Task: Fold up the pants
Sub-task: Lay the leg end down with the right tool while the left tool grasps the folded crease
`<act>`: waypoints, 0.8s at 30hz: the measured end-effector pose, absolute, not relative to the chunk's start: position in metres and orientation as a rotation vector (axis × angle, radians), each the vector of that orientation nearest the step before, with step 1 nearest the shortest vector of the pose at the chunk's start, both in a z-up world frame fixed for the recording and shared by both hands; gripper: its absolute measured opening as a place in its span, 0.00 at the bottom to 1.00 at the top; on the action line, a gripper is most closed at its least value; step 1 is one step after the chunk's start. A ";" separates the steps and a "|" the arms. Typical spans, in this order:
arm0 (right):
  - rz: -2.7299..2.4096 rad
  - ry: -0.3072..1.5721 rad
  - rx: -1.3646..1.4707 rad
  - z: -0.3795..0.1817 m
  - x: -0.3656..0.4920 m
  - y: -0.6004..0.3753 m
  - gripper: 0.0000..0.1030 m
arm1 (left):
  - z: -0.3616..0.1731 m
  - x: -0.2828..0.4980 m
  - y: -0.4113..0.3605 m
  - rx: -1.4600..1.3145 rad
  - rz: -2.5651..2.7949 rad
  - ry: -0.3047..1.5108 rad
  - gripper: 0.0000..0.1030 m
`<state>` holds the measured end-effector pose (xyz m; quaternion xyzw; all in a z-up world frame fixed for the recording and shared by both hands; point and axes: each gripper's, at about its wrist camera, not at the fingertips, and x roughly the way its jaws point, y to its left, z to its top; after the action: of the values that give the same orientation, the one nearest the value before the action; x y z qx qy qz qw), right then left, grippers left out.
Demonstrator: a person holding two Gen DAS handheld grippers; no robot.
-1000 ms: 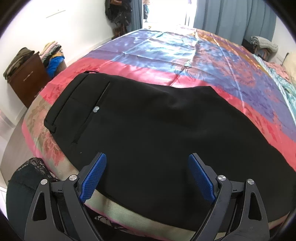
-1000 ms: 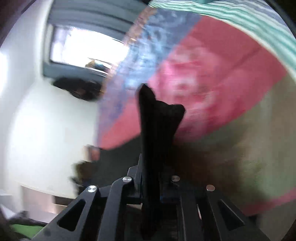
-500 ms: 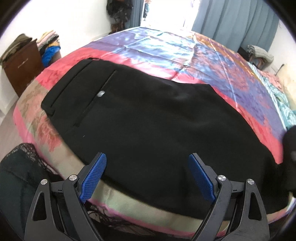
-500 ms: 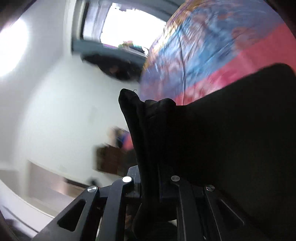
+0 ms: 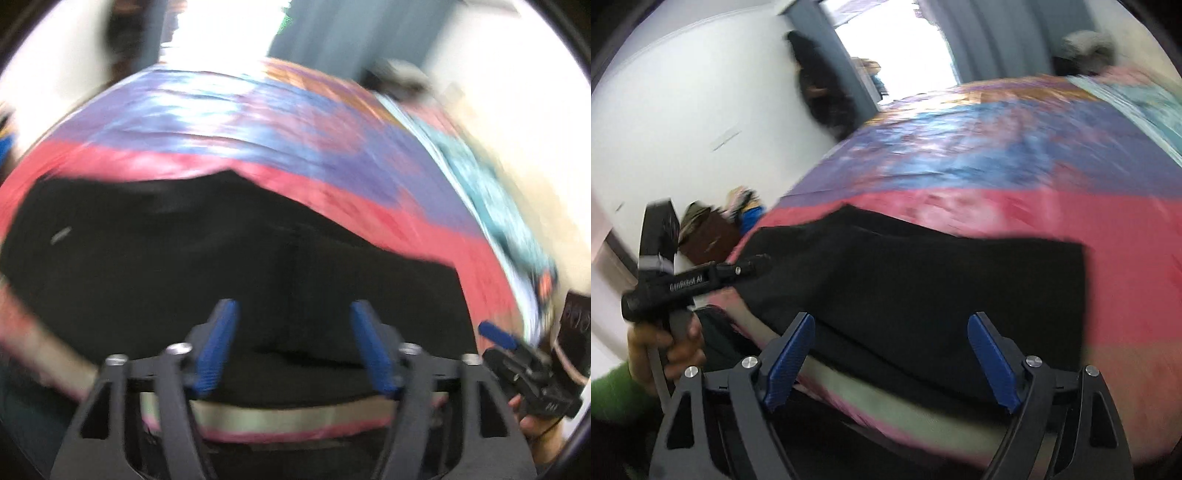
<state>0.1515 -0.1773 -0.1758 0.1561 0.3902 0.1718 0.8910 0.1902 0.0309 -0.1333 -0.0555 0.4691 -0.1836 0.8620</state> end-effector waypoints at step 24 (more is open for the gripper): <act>0.336 0.831 0.503 -0.188 0.169 -0.239 0.79 | -0.159 0.226 0.009 0.021 -0.298 1.030 0.28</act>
<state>0.1695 -0.2391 -0.1879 0.2404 0.3977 0.1606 0.8708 0.2260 0.0090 -0.1593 0.0098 0.4905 -0.1420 0.8597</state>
